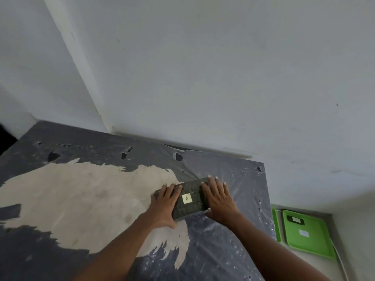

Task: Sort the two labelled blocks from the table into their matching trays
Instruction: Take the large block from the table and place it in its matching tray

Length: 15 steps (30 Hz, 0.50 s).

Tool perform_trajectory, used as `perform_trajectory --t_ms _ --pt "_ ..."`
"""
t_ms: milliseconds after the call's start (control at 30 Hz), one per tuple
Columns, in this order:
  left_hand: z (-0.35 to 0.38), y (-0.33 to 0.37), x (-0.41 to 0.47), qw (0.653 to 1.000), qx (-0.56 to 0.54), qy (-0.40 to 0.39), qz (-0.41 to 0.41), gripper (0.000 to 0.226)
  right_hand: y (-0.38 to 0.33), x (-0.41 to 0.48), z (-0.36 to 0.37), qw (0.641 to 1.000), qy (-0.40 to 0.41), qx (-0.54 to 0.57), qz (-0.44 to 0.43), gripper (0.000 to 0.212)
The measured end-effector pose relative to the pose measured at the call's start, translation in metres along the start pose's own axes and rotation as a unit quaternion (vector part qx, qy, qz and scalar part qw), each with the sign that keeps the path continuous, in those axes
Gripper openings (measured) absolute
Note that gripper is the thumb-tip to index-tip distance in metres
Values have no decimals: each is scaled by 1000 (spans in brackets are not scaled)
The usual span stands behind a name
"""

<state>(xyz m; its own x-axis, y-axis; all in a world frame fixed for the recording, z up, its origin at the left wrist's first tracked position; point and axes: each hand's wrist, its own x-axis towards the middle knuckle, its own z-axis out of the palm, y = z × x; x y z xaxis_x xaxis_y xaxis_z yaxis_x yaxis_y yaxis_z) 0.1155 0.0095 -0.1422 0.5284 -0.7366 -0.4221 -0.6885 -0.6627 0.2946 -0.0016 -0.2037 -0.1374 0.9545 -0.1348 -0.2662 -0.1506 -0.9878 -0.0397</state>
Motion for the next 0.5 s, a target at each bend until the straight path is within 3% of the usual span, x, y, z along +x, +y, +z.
perform_trajectory --t_ms 100,500 --pt "-6 -8 -1 999 20 -18 27 129 1 2 4 998 -47 18 -33 123" --pt "-3 -4 -10 995 82 11 52 127 -10 14 5 997 -50 35 -41 128"
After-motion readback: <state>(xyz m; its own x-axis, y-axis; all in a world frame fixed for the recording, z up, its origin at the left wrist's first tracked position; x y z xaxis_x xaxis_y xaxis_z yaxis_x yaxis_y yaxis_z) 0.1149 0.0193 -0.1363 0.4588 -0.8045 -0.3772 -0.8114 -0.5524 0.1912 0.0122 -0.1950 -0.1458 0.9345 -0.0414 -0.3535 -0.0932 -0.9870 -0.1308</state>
